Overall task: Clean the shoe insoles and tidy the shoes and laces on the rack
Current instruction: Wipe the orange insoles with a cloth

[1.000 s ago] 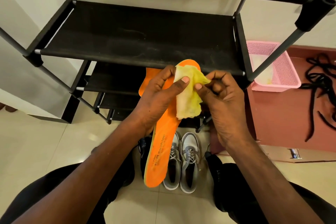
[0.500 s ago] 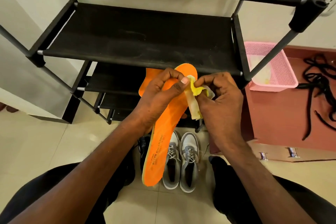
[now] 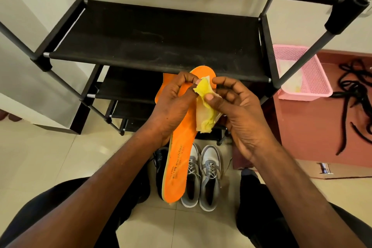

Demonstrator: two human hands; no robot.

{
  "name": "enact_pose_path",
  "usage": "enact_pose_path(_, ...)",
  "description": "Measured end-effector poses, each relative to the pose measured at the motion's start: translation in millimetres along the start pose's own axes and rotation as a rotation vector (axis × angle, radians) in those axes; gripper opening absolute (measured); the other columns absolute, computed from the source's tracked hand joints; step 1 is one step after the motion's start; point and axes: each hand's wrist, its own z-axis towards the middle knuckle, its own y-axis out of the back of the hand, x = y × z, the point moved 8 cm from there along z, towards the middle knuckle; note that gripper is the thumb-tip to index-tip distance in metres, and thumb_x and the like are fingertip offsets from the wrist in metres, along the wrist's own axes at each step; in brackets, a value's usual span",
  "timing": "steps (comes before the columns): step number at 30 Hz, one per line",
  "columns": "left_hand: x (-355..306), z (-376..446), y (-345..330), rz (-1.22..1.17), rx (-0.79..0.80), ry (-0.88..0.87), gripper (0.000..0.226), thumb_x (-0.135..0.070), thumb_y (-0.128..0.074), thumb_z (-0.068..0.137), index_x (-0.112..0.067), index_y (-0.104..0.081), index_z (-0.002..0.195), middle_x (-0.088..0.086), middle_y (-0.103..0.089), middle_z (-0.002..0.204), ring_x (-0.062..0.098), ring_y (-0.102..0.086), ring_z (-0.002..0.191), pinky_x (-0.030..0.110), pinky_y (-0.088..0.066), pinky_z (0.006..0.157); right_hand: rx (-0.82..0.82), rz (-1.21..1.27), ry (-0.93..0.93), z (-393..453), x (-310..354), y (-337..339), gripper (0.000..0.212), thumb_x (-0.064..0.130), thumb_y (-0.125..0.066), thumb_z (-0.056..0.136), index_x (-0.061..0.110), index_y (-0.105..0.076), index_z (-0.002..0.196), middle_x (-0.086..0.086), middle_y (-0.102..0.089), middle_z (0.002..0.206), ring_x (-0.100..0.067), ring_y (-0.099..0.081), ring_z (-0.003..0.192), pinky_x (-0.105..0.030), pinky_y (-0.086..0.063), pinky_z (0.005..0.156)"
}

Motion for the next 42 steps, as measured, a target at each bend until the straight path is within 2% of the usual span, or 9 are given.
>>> enact_pose_path(6,9,-2,-4,-0.145,0.088,0.083,0.042,-0.052,-0.059,0.098,-0.013,-0.064,0.112,0.01,-0.068,0.121,0.027,-0.065,0.119,0.053,-0.05,0.105,-0.07,-0.104,0.037,0,-3,5,0.025,-0.002,-0.077,0.086,0.003,-0.073,0.111,-0.012,-0.079,0.104,-0.028,-0.076,0.102,-0.045,-0.062,0.092)
enact_pose_path(11,3,-1,2,0.031,0.032,-0.044,0.024,-0.032,-0.066,0.098,-0.01,-0.063,0.108,0.009,-0.065,0.115,0.03,-0.065,0.111,0.054,-0.054,0.099,-0.049,-0.171,0.049,0,-1,4,0.028,0.007,-0.082,0.084,0.005,-0.073,0.11,-0.012,-0.078,0.103,-0.025,-0.076,0.095,-0.033,-0.062,0.077)
enact_pose_path(16,2,0,6,0.001,0.027,-0.037,0.016,-0.029,-0.062,0.102,-0.013,-0.061,0.105,0.007,-0.069,0.11,0.024,-0.069,0.102,0.041,-0.059,0.09,0.069,0.027,-0.258,-4,-27,-4,0.054,0.055,-0.05,0.099,0.012,-0.07,0.124,-0.012,-0.077,0.116,-0.025,-0.074,0.105,-0.042,-0.062,0.086)
enact_pose_path(20,0,0,6,0.042,0.028,-0.079,0.017,-0.025,-0.061,0.103,-0.009,-0.06,0.107,0.004,-0.071,0.106,0.017,-0.071,0.098,0.03,-0.058,0.083,0.051,0.14,-0.401,-4,-38,-2,0.034,0.029,-0.052,0.107,0.006,-0.069,0.125,-0.024,-0.072,0.123,-0.031,-0.069,0.103,-0.038,-0.064,0.076)
enact_pose_path(24,-2,1,7,0.118,0.038,-0.124,0.016,-0.028,-0.063,0.102,-0.012,-0.06,0.103,0.006,-0.068,0.102,0.022,-0.069,0.094,0.032,-0.056,0.081,0.138,0.21,-0.404,-5,-40,-10,0.044,0.024,-0.067,0.093,0.002,-0.065,0.13,-0.018,-0.074,0.119,-0.025,-0.074,0.097,-0.039,-0.065,0.075)
enact_pose_path(33,-5,-2,9,0.142,0.067,-0.131,0.026,-0.025,-0.063,0.102,0.0,-0.057,0.099,0.011,-0.065,0.095,0.013,-0.067,0.083,0.024,-0.058,0.069,0.124,-0.112,-0.12,0,-24,-6,0.019,0.003,-0.071,0.092,0.007,-0.076,0.11,-0.011,-0.08,0.102,-0.02,-0.077,0.093,-0.025,-0.061,0.077)
enact_pose_path(35,-4,-4,8,0.114,0.067,-0.093,0.027,-0.025,-0.063,0.101,0.001,-0.056,0.1,0.003,-0.068,0.091,0.014,-0.07,0.081,0.031,-0.062,0.065,0.122,-0.052,-0.101,0,-23,-9,0.023,0.007,-0.073,0.091,0.006,-0.075,0.114,-0.014,-0.079,0.105,-0.024,-0.077,0.097,-0.03,-0.062,0.082)
enact_pose_path(38,-5,-8,6,0.038,0.082,-0.032,0.027,-0.026,-0.063,0.101,0.0,-0.056,0.107,-0.003,-0.07,0.093,0.021,-0.074,0.084,0.041,-0.063,0.064,0.046,-0.049,-0.055,0,-20,-8,0.021,0.006,-0.077,0.088,0.006,-0.076,0.109,-0.015,-0.079,0.098,-0.022,-0.076,0.083,-0.029,-0.06,0.069)
enact_pose_path(42,-1,-12,1,-0.193,0.108,0.108,0.029,-0.034,-0.057,0.104,-0.023,-0.059,0.131,0.001,-0.059,0.132,0.038,-0.073,0.103,0.064,-0.061,0.074,-0.272,-0.294,0.224,0,2,19,0.015,0.011,-0.082,0.087,0.018,-0.078,0.1,-0.011,-0.077,0.093,-0.027,-0.075,0.08,-0.04,-0.063,0.069)
